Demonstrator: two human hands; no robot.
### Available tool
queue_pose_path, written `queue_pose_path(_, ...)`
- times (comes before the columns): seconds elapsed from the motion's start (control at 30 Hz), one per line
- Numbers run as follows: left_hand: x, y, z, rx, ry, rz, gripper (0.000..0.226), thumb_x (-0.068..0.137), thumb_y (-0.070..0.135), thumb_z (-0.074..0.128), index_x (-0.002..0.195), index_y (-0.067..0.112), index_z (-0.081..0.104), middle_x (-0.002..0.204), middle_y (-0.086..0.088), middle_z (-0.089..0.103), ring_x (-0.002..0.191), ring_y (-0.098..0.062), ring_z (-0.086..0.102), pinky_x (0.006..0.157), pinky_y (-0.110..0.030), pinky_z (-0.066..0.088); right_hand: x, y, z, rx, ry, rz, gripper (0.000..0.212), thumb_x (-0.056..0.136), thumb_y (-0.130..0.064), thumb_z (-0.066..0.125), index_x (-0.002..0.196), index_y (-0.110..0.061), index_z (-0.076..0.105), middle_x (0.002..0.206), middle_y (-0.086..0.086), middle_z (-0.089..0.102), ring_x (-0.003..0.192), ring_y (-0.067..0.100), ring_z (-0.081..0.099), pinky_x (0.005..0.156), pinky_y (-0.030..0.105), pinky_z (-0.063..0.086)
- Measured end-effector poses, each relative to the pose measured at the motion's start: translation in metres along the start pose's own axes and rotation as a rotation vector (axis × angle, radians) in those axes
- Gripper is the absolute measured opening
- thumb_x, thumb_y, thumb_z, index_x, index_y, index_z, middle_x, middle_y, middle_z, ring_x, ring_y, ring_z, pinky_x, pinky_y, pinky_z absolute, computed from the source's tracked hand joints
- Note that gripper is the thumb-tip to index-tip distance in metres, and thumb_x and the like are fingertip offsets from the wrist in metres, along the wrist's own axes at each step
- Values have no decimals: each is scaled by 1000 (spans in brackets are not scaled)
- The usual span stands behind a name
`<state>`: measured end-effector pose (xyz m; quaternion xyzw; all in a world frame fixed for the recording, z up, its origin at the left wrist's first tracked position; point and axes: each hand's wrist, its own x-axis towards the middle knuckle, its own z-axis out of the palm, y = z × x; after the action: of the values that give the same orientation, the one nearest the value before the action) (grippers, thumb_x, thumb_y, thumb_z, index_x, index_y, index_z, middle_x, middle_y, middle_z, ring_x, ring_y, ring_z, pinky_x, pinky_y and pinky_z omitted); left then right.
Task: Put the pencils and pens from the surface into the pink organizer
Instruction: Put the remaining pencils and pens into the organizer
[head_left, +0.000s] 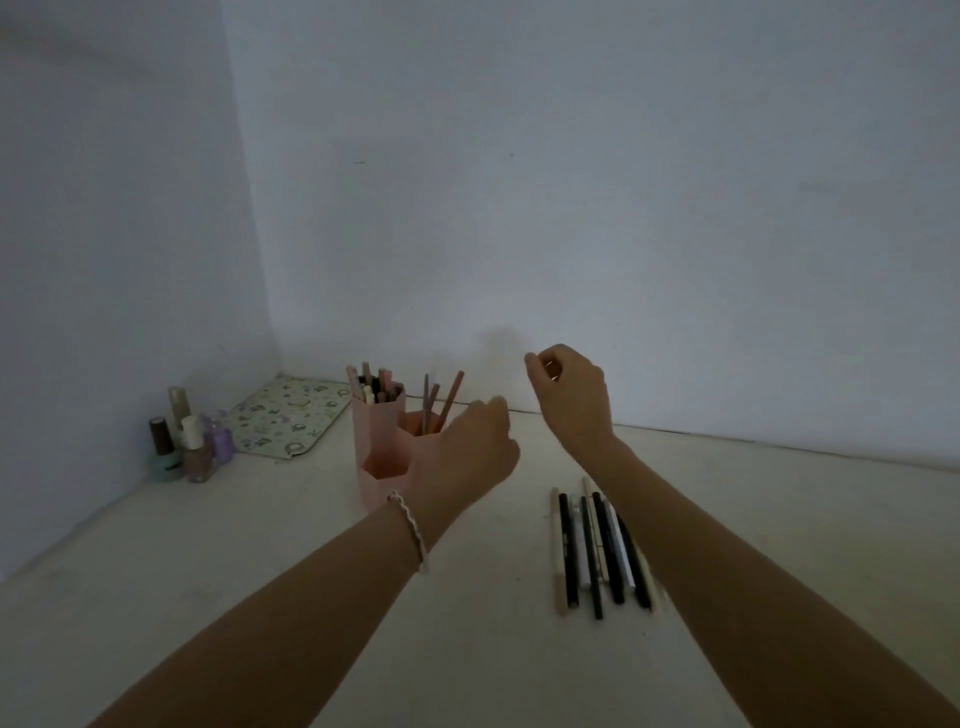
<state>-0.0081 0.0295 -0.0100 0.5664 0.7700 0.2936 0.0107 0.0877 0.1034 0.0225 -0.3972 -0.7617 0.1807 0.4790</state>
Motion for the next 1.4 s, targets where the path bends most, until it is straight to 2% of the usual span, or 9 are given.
queue_pose_path(0.13, -15, 27, 48, 13, -332, -81, 19, 87, 20, 59, 103, 9, 59, 101, -7, 64, 91, -21, 64, 77, -30, 54, -3, 24, -28, 40, 4, 81, 26, 97, -29, 50, 84, -11, 64, 74, 4, 68, 73, 21, 68, 67, 35, 53)
queue_pose_path(0.37, -19, 38, 70, -9, -399, -174, 40, 85, 26, 67, 116, 7, 53, 115, -9, 60, 102, -23, 60, 73, -27, 45, -11, 52, -49, 2, -27, 132, 24, 95, -22, 51, 84, -8, 66, 74, 8, 70, 68, 23, 65, 62, 31, 51)
queue_pose_path(0.57, -14, 44, 69, 64, -420, -192, 31, 83, 21, 67, 109, 7, 56, 111, -10, 63, 100, -25, 65, 72, -28, 50, -16, 62, -44, -20, -105, 142, 24, 93, -20, 51, 83, -4, 66, 77, 13, 70, 56, 14, 51, 54, 28, 43)
queue_pose_path(0.8, -16, 38, 64, 217, -250, -108, 28, 87, 9, 57, 114, 9, 49, 107, -8, 60, 93, -22, 61, 68, -28, 45, -23, 63, -39, -91, -180, 153, 24, 92, -24, 52, 82, -7, 67, 77, 10, 71, 69, 26, 65, 69, 37, 55)
queue_pose_path(0.9, -5, 32, 37, 119, -142, -96, 35, 83, 5, 59, 116, 10, 48, 104, -10, 58, 88, -23, 59, 67, -29, 48, -25, 65, -33, -225, -386, 173, 24, 87, -31, 58, 76, -10, 65, 73, 6, 67, 67, 20, 61, 68, 33, 53)
queue_pose_path(1.0, 4, 29, 10, -4, 1, -61, 48, 80, 6, 62, 125, 12, 43, 108, -12, 54, 88, -24, 56, 64, -28, 43, -32, 70, -18, -425, -592, 195, 43, 82, -42, 65, 79, 1, 67, 76, 15, 69, 69, 22, 63, 69, 34, 55)
queue_pose_path(1.17, 8, 17, -12, -101, 104, 35, 55, 81, 8, 56, 133, 15, 40, 103, -9, 52, 85, -21, 55, 65, -28, 46, -44, 79, 2, -676, -654, 155, 44, 77, -46, 65, 57, -14, 42, 64, 2, 49, 73, 22, 51, 64, 27, 44)
queue_pose_path(1.27, 8, 9, -19, -185, 266, 81, 51, 87, 9, 53, 135, 19, 41, 98, -6, 53, 83, -19, 57, 63, -25, 44, -46, 77, 9, -548, -610, 195, 47, 81, -39, 63, 53, -17, 33, 53, -2, 37, 61, 17, 41, 57, 22, 34)
queue_pose_path(1.4, 24, -6, -52, -346, 601, 165, 47, 92, 10, 55, 134, 25, 42, 96, 1, 54, 70, -7, 61, 55, -15, 52, -26, 54, 1, -19, -316, 302, 38, 86, -25, 62, 55, -15, 42, 50, -1, 37, 46, 13, 33, 52, 23, 32)
